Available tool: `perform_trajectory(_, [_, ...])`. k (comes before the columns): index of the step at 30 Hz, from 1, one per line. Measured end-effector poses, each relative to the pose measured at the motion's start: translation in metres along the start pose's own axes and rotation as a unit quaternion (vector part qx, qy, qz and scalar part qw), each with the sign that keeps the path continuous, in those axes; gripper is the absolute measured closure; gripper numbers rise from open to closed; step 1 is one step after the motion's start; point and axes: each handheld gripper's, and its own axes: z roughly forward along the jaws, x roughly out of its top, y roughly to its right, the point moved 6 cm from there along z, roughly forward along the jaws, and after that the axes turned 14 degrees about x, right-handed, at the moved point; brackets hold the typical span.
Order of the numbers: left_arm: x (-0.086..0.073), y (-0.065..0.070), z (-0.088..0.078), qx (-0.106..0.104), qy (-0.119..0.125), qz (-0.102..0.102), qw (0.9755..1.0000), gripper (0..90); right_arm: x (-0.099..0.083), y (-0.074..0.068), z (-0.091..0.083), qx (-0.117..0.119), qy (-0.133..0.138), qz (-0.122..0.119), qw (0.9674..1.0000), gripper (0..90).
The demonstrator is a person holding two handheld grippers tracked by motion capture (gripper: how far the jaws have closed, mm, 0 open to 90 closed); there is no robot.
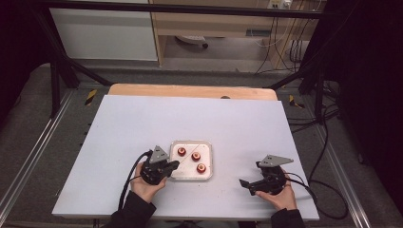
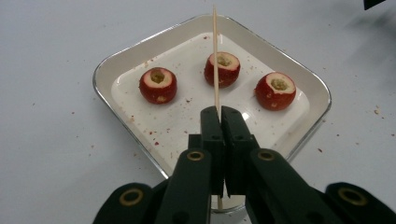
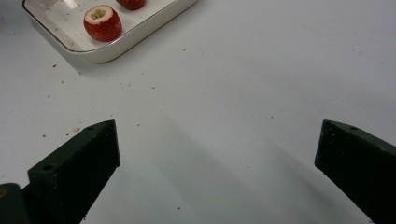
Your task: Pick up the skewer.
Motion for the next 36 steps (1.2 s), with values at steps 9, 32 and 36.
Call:
perform_trajectory(9, [0.005, 0.003, -0.003, -0.016, -0.003, 0.022, 0.9996, 88.5, 0.010, -0.009, 0.007, -0.007, -0.020, -0.032, 0.9993, 1.4])
perform_trajectory(32, [0.020, 0.022, -0.003, -0.060, -0.031, 0.096, 0.9931, 88.6, 0.045, -0.043, 0.029, -0.032, -0.075, -0.156, 0.9845, 6.0])
perform_trajectory(36, [0.024, 0.032, -0.001, -0.067, -0.036, 0.113, 0.9907, 88.5, 0.050, -0.050, 0.033, -0.038, -0.086, -0.197, 0.9759, 10.1])
